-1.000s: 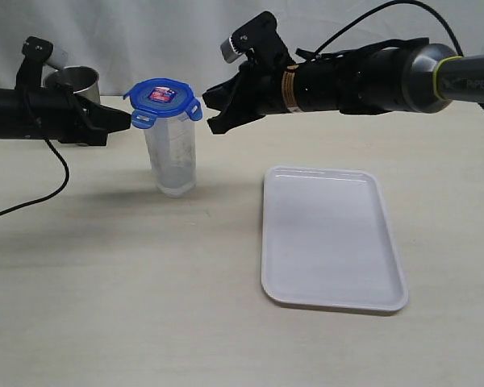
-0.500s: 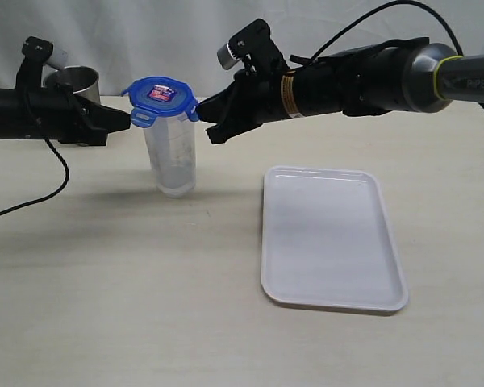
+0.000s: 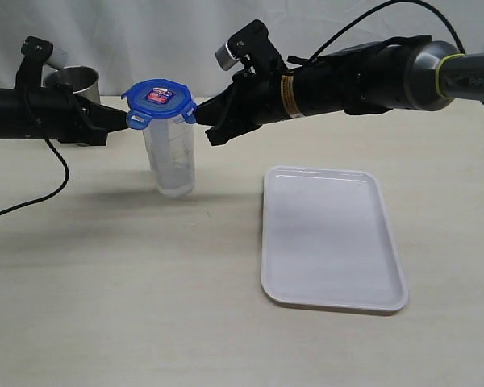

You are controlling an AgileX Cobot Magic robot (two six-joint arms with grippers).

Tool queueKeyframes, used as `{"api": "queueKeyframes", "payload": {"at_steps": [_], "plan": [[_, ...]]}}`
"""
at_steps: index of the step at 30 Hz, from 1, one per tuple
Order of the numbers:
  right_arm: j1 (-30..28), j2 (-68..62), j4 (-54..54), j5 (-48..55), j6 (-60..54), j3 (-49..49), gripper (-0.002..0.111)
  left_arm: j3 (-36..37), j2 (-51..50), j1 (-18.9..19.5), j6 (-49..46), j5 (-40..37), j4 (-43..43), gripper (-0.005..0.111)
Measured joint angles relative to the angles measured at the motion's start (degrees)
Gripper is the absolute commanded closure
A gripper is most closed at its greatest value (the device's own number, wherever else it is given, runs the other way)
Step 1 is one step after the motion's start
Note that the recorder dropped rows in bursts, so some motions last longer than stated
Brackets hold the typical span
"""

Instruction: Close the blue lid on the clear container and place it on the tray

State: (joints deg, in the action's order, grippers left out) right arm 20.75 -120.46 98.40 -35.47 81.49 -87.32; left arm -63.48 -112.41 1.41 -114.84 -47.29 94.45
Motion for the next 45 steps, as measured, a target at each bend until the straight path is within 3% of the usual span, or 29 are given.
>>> {"api": "queueKeyframes", "payload": {"at_steps": [10, 24, 45], "plan": [[0.0, 0.16, -3.68, 11.88, -1.82, 0.0, 0.104, 0.0, 0.0, 0.0, 0.0, 0.24, 0.0, 0.107], [0.0, -1.44, -8.69, 3.54, -5.24, 0.0, 0.104, 0.0, 0.0, 0.0, 0.0, 0.24, 0.0, 0.107], [0.0, -1.44, 1.18, -2.09, 3.31, 0.0, 0.104, 0.0, 0.0, 0.0, 0.0, 0.61, 0.0, 0.107]]}}
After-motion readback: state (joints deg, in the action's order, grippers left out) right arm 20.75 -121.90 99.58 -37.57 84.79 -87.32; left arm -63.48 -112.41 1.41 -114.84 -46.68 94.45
